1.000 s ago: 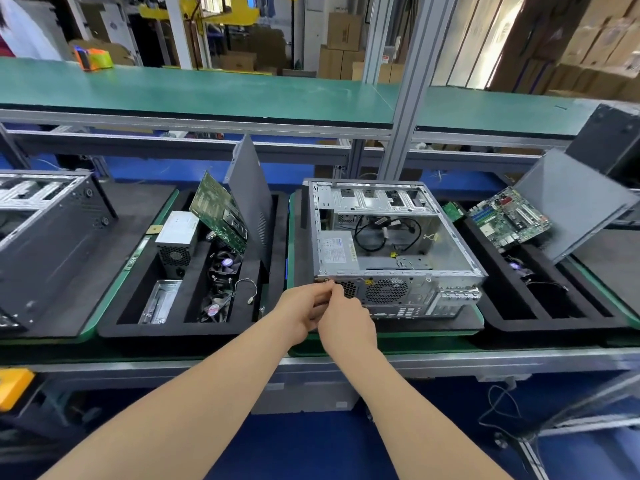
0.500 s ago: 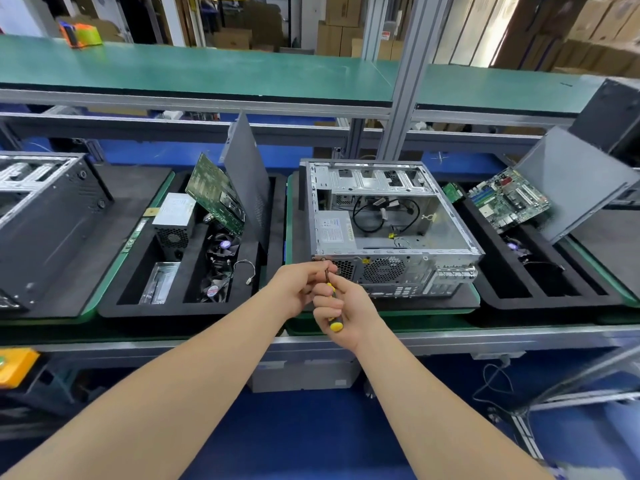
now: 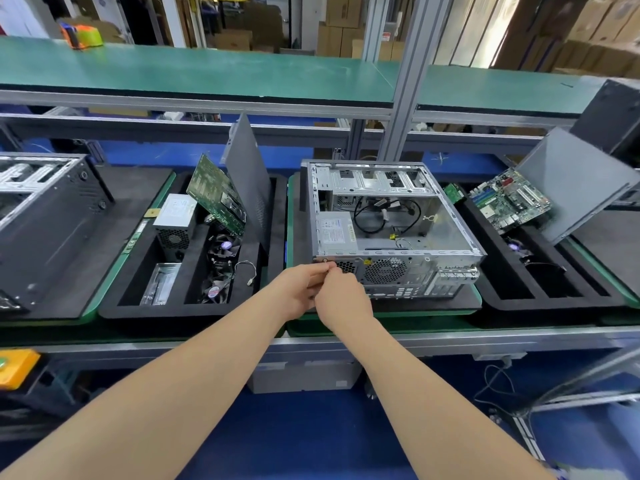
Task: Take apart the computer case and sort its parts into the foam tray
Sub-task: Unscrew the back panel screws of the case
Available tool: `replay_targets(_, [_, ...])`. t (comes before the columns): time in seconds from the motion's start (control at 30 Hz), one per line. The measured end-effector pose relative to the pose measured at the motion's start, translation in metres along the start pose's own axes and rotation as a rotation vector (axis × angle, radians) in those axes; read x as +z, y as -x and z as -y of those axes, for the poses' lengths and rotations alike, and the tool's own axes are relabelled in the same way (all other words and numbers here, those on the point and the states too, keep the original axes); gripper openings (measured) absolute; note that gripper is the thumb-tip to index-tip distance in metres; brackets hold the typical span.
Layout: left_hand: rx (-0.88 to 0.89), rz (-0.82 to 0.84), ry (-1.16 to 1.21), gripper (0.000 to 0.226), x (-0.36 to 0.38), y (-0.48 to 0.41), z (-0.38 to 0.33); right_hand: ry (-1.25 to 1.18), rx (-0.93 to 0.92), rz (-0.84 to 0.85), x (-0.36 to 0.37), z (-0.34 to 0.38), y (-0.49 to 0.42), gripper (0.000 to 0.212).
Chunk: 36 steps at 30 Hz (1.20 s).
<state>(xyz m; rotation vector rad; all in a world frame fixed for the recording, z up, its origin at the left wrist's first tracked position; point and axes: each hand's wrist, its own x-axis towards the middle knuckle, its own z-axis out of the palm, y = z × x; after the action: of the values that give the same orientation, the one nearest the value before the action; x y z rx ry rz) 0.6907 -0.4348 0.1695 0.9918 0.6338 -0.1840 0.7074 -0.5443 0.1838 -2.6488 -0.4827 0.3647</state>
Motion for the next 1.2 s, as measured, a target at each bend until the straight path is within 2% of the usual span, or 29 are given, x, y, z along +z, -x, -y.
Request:
replay_targets(0.07, [-0.02, -0.012, -0.006, 0.028, 0.003, 0.002, -0.001, 0.133, -0.026, -0.048, 0.003, 0.001, -0.003, 0.043])
replay_targets(0.2, [-0.004, -0.065, -0.003, 0.033, 0.007, 0.001, -0.001, 0.134, -0.05, -0.049, 0.002, 0.001, 0.0, 0.043])
replay_targets(0.3, [0.061, -0.112, 0.0, 0.031, 0.009, -0.001, 0.001, 0.05, -0.046, -0.005, -0.002, -0.004, -0.005, 0.033])
replay_targets(0.37, [0.095, -0.113, 0.011, 0.029, 0.008, -0.003, 0.001, -0.236, -0.032, 0.101, -0.002, -0.013, -0.008, 0.026])
replay_targets(0.4, [0.101, -0.102, 0.006, 0.028, 0.007, -0.004, 0.001, -0.474, 0.013, 0.152, -0.001, -0.017, -0.008, 0.027])
replay_targets(0.47, [0.092, -0.072, -0.005, 0.026, 0.006, -0.004, 0.0, -0.963, 0.181, 0.286, -0.001, -0.024, -0.004, 0.032])
replay_targets(0.57, [0.061, -0.068, -0.007, 0.026, 0.005, -0.006, 0.001, -1.437, 0.326, 0.529, 0.002, -0.029, 0.006, 0.046])
replay_targets(0.67, [0.035, -0.052, -0.045, 0.025, 0.002, -0.004, 0.001, -1.631, 0.353, 0.667, 0.003, -0.026, 0.012, 0.056])
replay_targets(0.77, [0.021, -0.032, -0.043, 0.025, 0.0, -0.003, 0.0, -1.703, 0.403, 0.659, 0.002, -0.019, 0.015, 0.052])
replay_targets(0.9, [0.022, -0.015, -0.008, 0.024, -0.003, -0.007, 0.001, -1.657, 0.45, 0.553, 0.003, -0.016, 0.013, 0.051])
replay_targets(1.0, [0.032, -0.005, -0.004, 0.025, -0.004, -0.007, 0.002, -1.457, 0.435, 0.444, 0.006, -0.014, 0.011, 0.046])
replay_targets(1.1, [0.065, -0.002, -0.008, 0.021, -0.003, -0.008, 0.003, -1.102, 0.328, 0.305, 0.01, -0.013, 0.009, 0.036])
replay_targets(1.2, [0.069, 0.014, -0.008, 0.02, -0.001, -0.008, 0.004, -0.489, 0.06, 0.096, 0.009, -0.018, 0.006, 0.026])
